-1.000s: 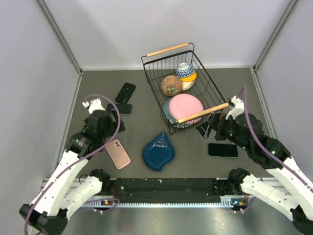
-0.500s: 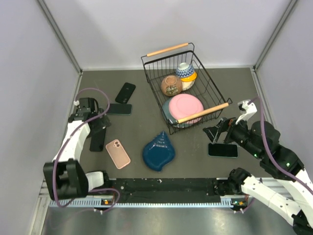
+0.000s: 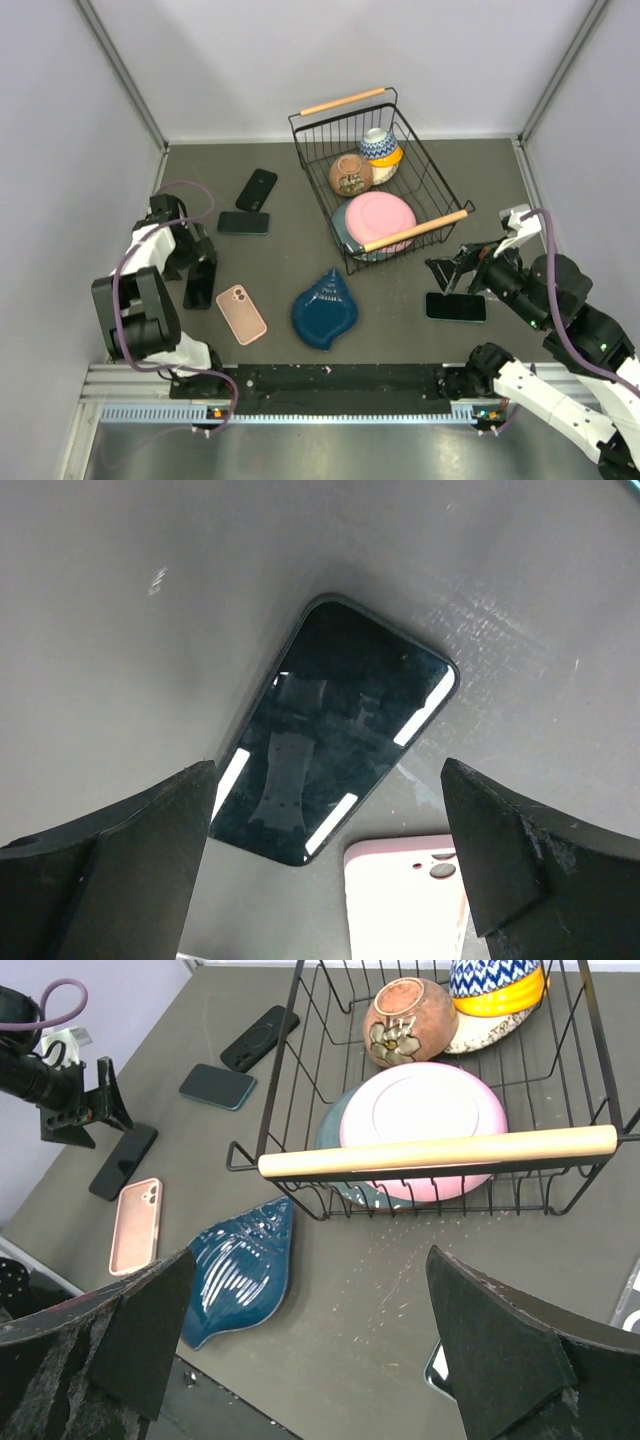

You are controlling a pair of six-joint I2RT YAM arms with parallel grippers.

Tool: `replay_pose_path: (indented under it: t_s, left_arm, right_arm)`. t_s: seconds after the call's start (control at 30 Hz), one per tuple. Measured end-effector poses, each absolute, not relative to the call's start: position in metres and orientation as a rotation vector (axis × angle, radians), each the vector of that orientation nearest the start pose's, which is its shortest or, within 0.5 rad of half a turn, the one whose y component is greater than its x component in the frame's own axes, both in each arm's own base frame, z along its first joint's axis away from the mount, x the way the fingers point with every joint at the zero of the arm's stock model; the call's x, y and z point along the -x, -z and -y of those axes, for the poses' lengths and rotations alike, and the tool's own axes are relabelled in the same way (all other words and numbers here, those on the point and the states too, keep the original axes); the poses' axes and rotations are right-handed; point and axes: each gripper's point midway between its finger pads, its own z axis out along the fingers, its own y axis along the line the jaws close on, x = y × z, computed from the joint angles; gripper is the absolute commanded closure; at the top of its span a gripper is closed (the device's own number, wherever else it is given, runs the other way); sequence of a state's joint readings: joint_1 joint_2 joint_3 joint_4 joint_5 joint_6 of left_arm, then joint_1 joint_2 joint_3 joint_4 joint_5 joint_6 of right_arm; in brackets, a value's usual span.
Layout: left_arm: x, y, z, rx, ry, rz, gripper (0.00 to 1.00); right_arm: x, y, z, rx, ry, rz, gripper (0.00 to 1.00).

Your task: Put the phone into the phone case

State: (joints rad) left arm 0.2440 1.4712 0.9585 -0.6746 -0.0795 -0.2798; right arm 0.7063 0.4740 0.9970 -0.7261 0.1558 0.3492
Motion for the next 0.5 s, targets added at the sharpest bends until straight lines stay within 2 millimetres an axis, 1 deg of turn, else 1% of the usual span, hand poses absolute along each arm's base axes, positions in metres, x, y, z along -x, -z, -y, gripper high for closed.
replay_pose_path:
  t_s: [0.07, 0.2, 0.37, 0.5]
  left_arm:
    - [-0.286, -0.052, -0.073, 0.721, -0.057, -2.697, 0.01]
    - [-0.289, -0.038, -0.073, 0.676, -0.044, -2.766, 0.02]
    - [-0.289, -0.029, -0.073, 0.647, -0.047, -2.808, 0.04]
    - [-0.287, -0.021, -0.073, 0.643, -0.046, -2.837, 0.08]
  right_arm:
    - [-0.164, -0.319, -0.122, 0.214, -0.610, -1.801, 0.01]
    - [-0.167, -0.319, -0.119, 0.218, -0.584, -1.800, 0.01]
    - [-0.167, -0.319, -0.119, 0.230, -0.574, -1.796, 0.01]
    - [-0.167, -0.319, -0.118, 0.232, -0.571, -1.795, 0.01]
